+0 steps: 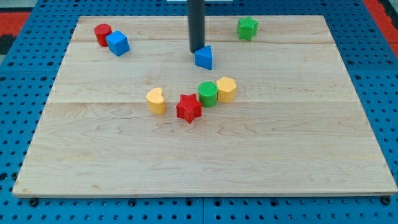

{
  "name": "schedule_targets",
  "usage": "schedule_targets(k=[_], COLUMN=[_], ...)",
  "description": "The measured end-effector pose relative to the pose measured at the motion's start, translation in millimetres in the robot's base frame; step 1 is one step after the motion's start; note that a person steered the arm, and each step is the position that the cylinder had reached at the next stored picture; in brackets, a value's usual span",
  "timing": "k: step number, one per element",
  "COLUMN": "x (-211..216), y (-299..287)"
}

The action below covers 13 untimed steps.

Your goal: Place the blue triangle towards the top of the blue cube

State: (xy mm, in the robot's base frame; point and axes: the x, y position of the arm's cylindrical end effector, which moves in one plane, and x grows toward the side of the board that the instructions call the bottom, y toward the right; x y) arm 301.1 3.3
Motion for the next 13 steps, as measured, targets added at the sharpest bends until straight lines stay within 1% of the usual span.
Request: schedule_targets(k=[1,2,3,4,5,8,9,11,12,13], x=[3,13,22,50,49,13,13,12,1,-41], y=[21,77,68,40,9,8,22,23,12,-66])
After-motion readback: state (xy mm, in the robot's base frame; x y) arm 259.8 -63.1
